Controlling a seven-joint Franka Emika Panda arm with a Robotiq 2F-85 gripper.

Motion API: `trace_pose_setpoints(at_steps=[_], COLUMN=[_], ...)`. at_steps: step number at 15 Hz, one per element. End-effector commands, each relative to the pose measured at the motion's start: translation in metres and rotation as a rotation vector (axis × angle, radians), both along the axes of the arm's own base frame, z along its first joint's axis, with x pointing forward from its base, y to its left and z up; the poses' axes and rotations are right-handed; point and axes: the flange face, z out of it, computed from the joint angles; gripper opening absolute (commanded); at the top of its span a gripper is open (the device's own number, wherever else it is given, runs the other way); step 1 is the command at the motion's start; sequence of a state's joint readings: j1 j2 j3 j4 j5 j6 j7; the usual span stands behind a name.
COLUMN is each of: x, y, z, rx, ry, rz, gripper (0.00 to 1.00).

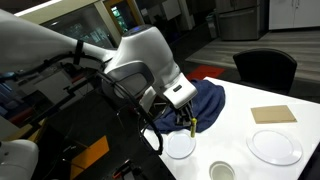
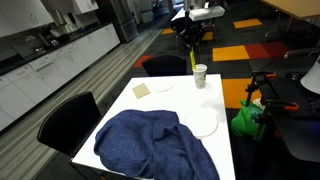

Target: Remove the marker from the mug cup and place it on the table

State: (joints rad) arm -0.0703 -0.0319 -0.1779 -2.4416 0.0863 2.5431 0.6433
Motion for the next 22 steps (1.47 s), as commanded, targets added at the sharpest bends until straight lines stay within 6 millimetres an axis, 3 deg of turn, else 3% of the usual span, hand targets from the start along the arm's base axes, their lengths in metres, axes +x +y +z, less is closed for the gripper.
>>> trace_pose_setpoints(at_steps=[1,2,13,17,22], x=[0.0,0.0,0.076,0.095,0.103], y=[0.0,0.0,0.002,0.002,0.005], z=[0.001,0.001,-0.027,-0.053,-0.105], rx=[0.001,0.001,0.113,0.139,0.168], ry=[0.001,0.001,0.137,0.211,0.287], rz=[0.002,0.002,0.082,0.099,0.099], gripper=[0.19,0.05,0.05,0.05,0.05])
